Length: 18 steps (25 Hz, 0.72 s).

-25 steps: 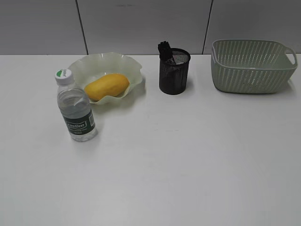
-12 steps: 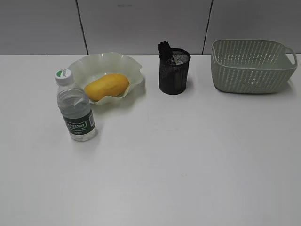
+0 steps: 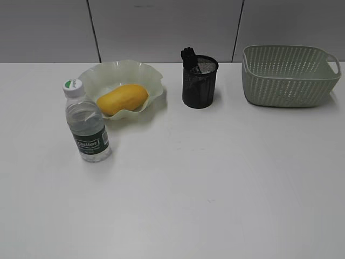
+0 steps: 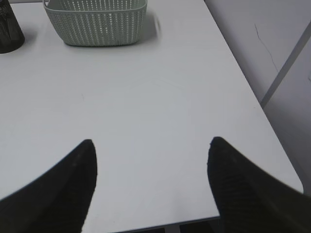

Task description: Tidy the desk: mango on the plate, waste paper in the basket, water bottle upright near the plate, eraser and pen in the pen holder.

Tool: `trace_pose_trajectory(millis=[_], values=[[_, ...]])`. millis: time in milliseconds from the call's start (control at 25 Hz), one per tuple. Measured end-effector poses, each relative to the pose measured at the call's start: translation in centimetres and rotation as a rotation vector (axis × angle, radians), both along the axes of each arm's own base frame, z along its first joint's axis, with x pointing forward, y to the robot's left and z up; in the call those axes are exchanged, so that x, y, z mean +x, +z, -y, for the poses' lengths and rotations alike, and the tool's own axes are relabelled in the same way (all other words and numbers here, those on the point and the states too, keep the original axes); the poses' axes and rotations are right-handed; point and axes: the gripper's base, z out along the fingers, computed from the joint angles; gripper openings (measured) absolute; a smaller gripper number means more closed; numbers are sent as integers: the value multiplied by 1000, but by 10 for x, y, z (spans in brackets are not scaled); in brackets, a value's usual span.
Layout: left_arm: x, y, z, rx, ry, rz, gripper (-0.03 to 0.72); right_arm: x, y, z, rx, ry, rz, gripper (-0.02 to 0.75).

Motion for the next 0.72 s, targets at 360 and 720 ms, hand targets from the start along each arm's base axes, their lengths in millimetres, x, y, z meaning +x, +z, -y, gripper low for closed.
trace_pose_trajectory(millis=[360, 720], values=[[0, 0, 0, 0, 0, 0, 319, 0, 0, 0, 0, 0, 0, 563], [0, 0, 0, 0, 0, 0, 319, 0, 0, 0, 0, 0, 0, 563]])
